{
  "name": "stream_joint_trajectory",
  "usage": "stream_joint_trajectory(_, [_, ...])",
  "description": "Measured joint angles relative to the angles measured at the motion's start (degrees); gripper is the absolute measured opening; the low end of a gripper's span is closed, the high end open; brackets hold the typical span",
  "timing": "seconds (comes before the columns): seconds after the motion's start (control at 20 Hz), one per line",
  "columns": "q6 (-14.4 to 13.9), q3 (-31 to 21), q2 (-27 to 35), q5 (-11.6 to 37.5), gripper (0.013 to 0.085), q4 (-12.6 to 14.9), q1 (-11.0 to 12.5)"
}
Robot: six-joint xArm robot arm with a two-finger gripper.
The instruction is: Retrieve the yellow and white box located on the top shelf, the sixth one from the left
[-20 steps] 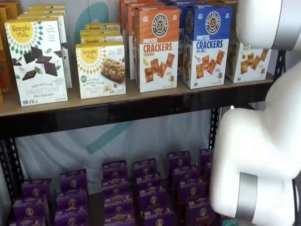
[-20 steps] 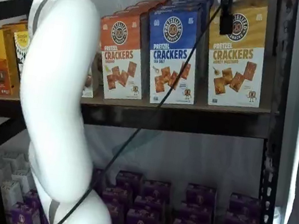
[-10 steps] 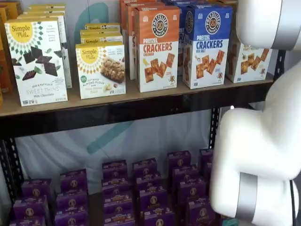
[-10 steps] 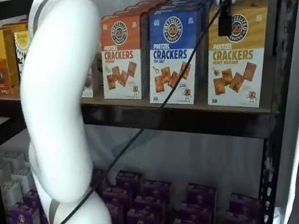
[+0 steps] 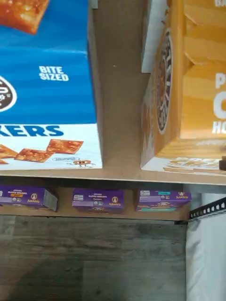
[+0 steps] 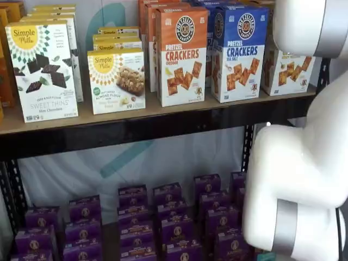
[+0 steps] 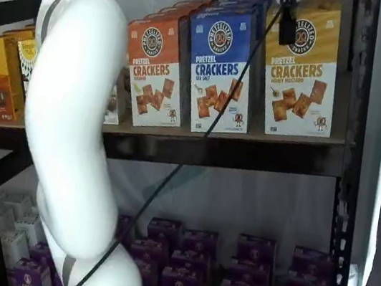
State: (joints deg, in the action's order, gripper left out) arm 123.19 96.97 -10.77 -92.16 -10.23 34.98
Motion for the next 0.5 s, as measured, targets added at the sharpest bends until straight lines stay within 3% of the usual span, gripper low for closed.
stream_joint_trajectory(0.15, [0.2, -0.1, -0.2, 0.0, 0.0650, -0.1, 0.2])
stream_joint_trajectory(0.5, [0.6, -0.2, -0.6, -0.1, 0.0650, -0.1, 0.6])
